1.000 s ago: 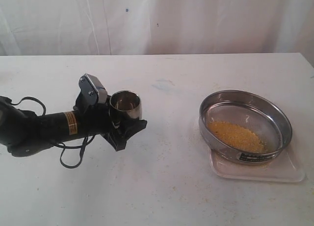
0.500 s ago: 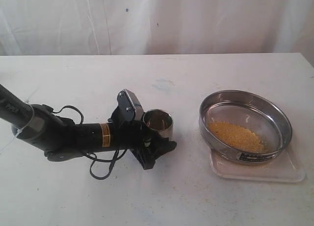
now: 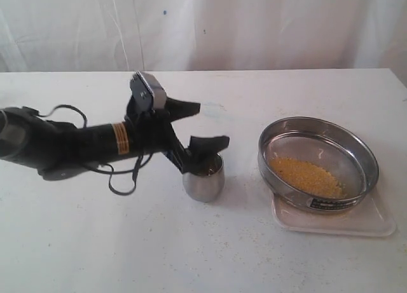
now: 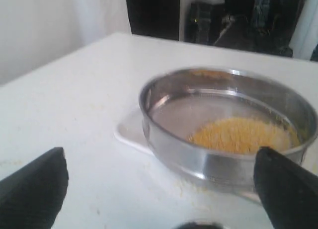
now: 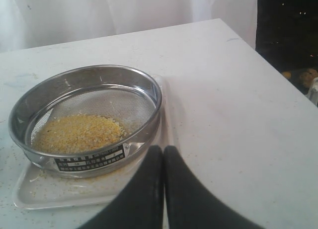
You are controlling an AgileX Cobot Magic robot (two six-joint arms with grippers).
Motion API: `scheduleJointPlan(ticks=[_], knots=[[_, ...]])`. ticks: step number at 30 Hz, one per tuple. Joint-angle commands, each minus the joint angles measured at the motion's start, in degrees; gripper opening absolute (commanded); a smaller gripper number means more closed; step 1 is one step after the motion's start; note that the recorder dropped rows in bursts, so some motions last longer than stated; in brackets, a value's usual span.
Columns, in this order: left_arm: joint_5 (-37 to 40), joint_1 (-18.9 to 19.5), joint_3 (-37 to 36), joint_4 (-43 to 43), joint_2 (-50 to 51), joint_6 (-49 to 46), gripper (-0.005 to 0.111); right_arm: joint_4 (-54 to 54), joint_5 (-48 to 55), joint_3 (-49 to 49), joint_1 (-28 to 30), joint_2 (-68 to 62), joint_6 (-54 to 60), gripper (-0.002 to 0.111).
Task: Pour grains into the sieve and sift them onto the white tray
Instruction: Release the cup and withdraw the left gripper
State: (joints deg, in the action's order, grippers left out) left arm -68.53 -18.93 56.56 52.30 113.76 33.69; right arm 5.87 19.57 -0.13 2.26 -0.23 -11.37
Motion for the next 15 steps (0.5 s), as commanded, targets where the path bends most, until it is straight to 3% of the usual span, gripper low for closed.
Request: scheduleJointPlan(ticks=[1, 4, 7, 9, 11, 15], knots=[[-1.43, 3.57, 0.24, 8.41, -8.38, 6.45, 0.105, 0.15, -0.28, 0.13, -0.08, 0.23, 0.03, 0.000], [2.76, 6.32, 0.24, 15.66, -14.60, 15.03, 0.105, 0.15, -0.28, 0.13, -0.08, 0.23, 0.03, 0.000], [18.22, 8.21, 0.24, 20.85, -21.88, 31.07, 0.099, 0.15, -0.28, 0.13, -0.08, 0.23, 0.03, 0.000], [34.94, 8.39, 0.24, 23.68, -27.15, 42.01, 0.090, 0.15, -0.28, 0.13, -0.08, 0.23, 0.03, 0.000], [48.74, 8.39, 0.24, 28.32, -31.95, 50.79, 0.072, 0.15, -0.28, 0.13, -0.08, 0.23, 0.03, 0.000], [59.64, 8.39, 0.24, 39.04, -39.41, 60.68, 0.020, 0.15, -0.28, 0.13, -0.08, 0.23, 0.03, 0.000]])
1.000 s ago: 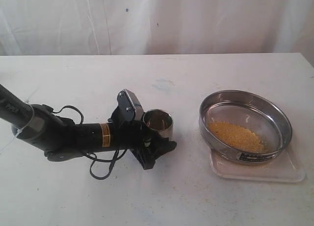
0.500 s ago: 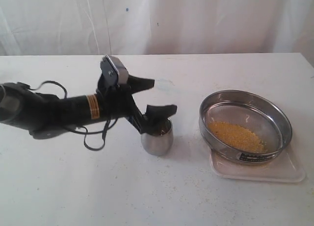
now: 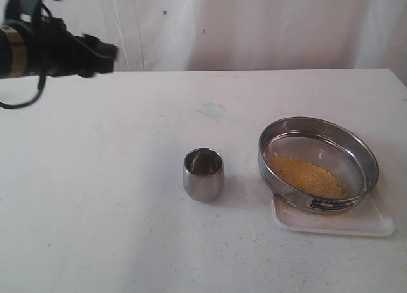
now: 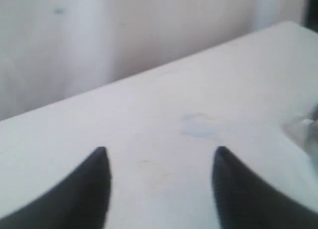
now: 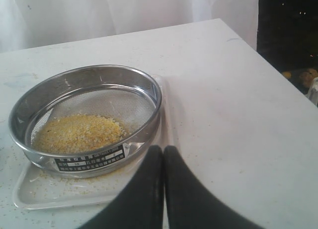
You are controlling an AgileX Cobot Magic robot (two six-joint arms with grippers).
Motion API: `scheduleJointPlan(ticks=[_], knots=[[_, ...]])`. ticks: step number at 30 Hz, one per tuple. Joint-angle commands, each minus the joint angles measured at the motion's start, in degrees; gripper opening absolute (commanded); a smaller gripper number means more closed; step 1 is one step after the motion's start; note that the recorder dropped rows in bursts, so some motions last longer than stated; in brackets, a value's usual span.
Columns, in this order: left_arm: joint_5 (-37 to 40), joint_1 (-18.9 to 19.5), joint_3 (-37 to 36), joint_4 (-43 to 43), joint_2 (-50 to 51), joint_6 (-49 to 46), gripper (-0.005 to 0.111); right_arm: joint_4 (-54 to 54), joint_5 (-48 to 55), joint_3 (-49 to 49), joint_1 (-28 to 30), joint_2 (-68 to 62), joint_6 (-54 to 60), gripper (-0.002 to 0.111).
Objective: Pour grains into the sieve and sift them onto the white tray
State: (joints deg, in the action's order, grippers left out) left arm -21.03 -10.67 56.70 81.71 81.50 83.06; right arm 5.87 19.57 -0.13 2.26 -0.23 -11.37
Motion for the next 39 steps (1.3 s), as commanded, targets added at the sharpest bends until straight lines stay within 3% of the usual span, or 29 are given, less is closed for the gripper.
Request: scheduleJointPlan(ticks=[1, 6, 9, 11, 13, 16, 18, 20, 22, 25, 28, 34, 36, 37, 39], knots=[[13.31, 0.13, 0.10, 10.56, -8.84, 11.62, 0.004, 0.15, -0.28, 0.13, -0.08, 0.23, 0.03, 0.000], [22.62, 0.15, -0.40, 11.77, -14.28, 10.96, 0.000, 0.15, -0.28, 0.13, -0.08, 0.23, 0.03, 0.000], [35.50, 0.15, -2.74, 9.80, -17.04, 10.76, 0.000, 0.15, -0.28, 0.13, -0.08, 0.23, 0.03, 0.000], [45.14, 0.15, -5.03, 6.58, -18.78, 4.84, 0.000, 0.15, -0.28, 0.13, -0.08, 0.23, 0.03, 0.000], [53.16, 0.15, -7.30, 2.06, -19.45, -13.30, 0.000, 0.15, -0.28, 0.13, -0.08, 0.23, 0.03, 0.000], [61.33, 0.15, -11.91, -5.57, -18.73, -55.18, 0.000, 0.15, -0.28, 0.13, -0.08, 0.23, 0.03, 0.000], [64.52, 0.04, -15.03, -15.64, -18.19, -79.64, 0.000, 0.15, -0.28, 0.13, -0.08, 0.23, 0.03, 0.000], [62.43, -0.31, -17.59, -28.34, -19.20, -89.75, 0.000, 0.15, -0.28, 0.13, -0.08, 0.23, 0.03, 0.000], [54.98, -0.31, -19.43, -41.59, -20.94, -90.92, 0.000, 0.15, -0.28, 0.13, -0.08, 0.23, 0.03, 0.000], [38.07, 0.36, -22.43, -62.22, -23.94, -84.85, 0.000, 0.15, -0.28, 0.13, -0.08, 0.23, 0.03, 0.000], [28.40, 3.01, -25.37, -75.06, -24.71, -76.90, 0.000, 0.15, -0.28, 0.13, -0.08, 0.23, 0.03, 0.000], [23.88, 12.21, -31.69, -77.52, -27.72, -77.51, 0.000, 0.15, -0.28, 0.13, -0.08, 0.23, 0.03, 0.000], [23.23, 17.34, -33.45, -77.52, -30.15, -77.51, 0.000, 0.15, -0.28, 0.13, -0.08, 0.23, 0.03, 0.000], [23.53, 22.43, -34.94, -77.40, -33.59, -77.51, 0.000, 0.15, -0.28, 0.13, -0.08, 0.23, 0.03, 0.000], [26.34, 27.91, -35.54, -77.81, -41.49, -76.24, 0.000, 0.15, -0.28, 0.13, -0.08, 0.23, 0.03, 0.000]])
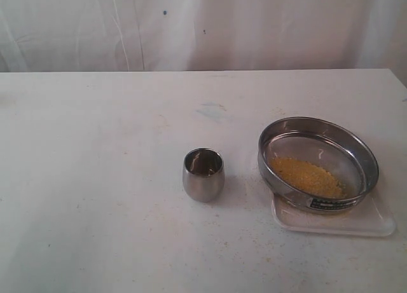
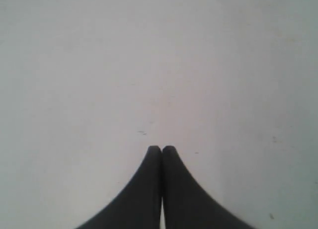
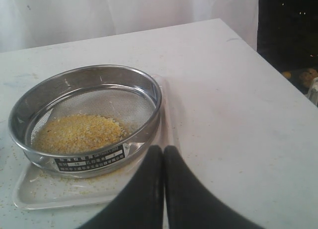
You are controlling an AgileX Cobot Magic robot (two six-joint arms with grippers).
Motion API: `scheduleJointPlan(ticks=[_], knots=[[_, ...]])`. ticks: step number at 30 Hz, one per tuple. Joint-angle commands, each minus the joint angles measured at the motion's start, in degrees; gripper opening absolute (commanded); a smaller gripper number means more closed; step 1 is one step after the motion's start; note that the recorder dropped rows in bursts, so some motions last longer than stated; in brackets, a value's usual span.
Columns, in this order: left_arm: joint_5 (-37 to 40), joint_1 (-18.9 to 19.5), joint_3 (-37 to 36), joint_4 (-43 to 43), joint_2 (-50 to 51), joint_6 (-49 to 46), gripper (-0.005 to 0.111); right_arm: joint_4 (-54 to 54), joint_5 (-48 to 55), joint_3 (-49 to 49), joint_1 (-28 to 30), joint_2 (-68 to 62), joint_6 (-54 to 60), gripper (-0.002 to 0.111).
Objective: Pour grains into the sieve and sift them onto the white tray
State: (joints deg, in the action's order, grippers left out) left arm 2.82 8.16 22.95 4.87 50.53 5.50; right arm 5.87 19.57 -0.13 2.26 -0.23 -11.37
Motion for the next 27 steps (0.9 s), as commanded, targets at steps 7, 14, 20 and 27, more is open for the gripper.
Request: scheduleJointPlan(ticks=[7, 14, 20, 27], knots=[[4.62, 8.61, -1.79, -0.95, -42.43, 3.52, 0.000, 0.15, -0.28, 0.13, -0.08, 0.23, 0.03, 0.000], [10.69, 8.22, -11.42, -1.37, -49.25, 17.97, 0.000, 0.15, -0.28, 0.13, -0.08, 0.23, 0.03, 0.000], [6.38, 5.74, -21.06, -1.23, -49.25, 25.85, 0.000, 0.15, -0.28, 0.13, -0.08, 0.23, 0.03, 0.000], [3.85, -5.32, -19.91, 2.69, -49.25, 11.19, 0.000, 0.15, -0.28, 0.13, -0.08, 0.23, 0.03, 0.000]])
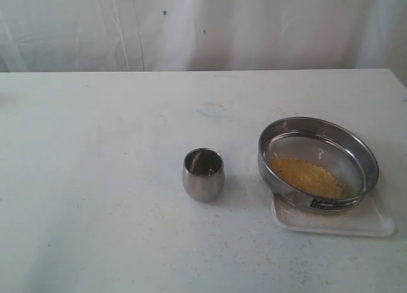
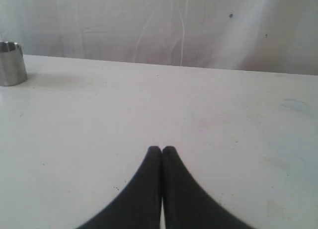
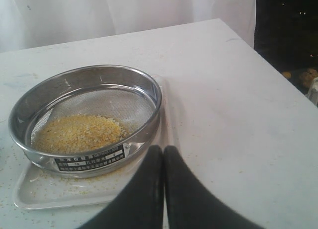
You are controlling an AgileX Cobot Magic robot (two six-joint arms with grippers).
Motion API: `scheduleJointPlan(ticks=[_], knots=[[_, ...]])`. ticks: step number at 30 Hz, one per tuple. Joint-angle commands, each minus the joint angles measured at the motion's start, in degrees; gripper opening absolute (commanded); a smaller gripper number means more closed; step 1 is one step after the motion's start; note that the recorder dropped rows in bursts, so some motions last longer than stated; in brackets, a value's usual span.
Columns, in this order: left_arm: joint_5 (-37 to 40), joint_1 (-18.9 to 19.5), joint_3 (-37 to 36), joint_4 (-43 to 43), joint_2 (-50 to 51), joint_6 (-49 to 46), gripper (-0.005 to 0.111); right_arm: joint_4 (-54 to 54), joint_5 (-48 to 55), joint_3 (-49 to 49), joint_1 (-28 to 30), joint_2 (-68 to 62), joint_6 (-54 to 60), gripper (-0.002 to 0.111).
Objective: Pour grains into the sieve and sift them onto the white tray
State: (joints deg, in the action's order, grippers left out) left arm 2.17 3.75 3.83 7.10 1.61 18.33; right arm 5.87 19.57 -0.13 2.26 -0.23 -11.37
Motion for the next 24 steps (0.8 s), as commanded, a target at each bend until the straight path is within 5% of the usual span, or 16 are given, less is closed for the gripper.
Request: scheduleJointPlan(ticks=[1, 24], knots=[[7.72, -0.91, -2.65, 0.46, -0.33, -1.21, 0.000, 0.15, -0.28, 0.13, -0.08, 0.23, 0.03, 0.000], [9.79, -0.91, -3.83, 7.96, -0.33, -0.37, 0.000, 0.40, 0.15, 0.13, -0.08, 0.23, 3.67, 0.000]])
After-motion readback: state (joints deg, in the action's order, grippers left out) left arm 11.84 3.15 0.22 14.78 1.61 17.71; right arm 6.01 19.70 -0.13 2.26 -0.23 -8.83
